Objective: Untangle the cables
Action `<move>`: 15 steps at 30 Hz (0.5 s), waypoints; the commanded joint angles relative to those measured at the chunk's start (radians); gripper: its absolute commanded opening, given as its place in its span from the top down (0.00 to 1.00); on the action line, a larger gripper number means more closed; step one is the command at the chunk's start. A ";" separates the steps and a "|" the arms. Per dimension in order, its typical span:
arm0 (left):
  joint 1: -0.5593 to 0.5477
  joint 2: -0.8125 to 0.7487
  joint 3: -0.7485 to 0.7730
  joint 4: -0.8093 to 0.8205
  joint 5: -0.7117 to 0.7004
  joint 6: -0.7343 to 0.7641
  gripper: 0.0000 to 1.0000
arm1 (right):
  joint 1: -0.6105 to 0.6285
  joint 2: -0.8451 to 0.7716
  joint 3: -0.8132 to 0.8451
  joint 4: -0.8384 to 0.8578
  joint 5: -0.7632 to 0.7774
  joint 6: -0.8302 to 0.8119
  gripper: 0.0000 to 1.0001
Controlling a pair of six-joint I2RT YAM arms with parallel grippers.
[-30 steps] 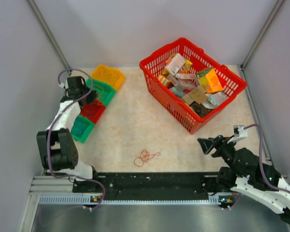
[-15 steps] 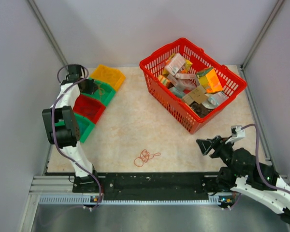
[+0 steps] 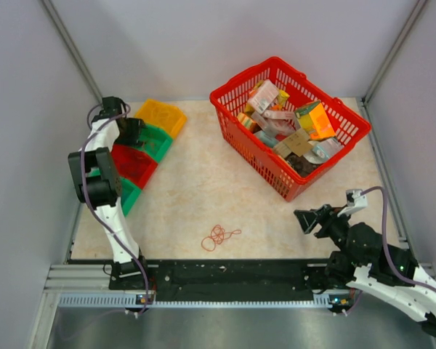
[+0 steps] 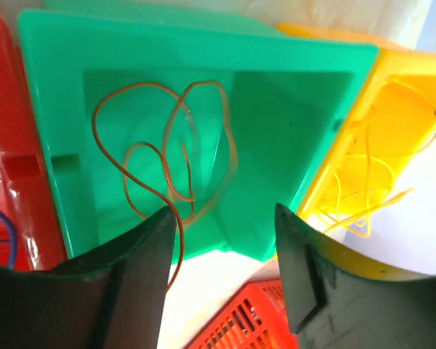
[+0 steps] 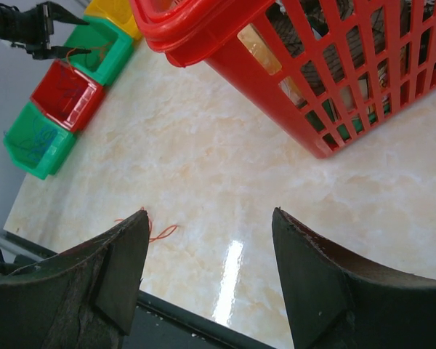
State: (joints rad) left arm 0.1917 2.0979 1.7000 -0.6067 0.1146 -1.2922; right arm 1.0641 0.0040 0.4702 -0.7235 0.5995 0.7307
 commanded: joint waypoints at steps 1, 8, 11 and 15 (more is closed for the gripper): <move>0.006 -0.113 -0.009 -0.012 -0.052 0.033 0.33 | 0.005 -0.078 -0.007 0.029 -0.001 0.012 0.32; 0.006 -0.228 -0.049 0.041 -0.046 0.019 0.21 | 0.005 -0.071 -0.013 0.036 0.003 0.007 0.32; 0.005 -0.240 -0.039 0.044 -0.052 0.037 0.22 | 0.005 -0.071 -0.013 0.036 0.002 0.007 0.32; -0.014 -0.249 -0.013 -0.040 -0.154 0.144 0.21 | 0.005 -0.070 -0.018 0.036 0.003 0.012 0.32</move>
State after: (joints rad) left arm 0.1936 1.8881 1.6569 -0.5911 0.0669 -1.2514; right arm 1.0641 0.0040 0.4580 -0.7193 0.5999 0.7361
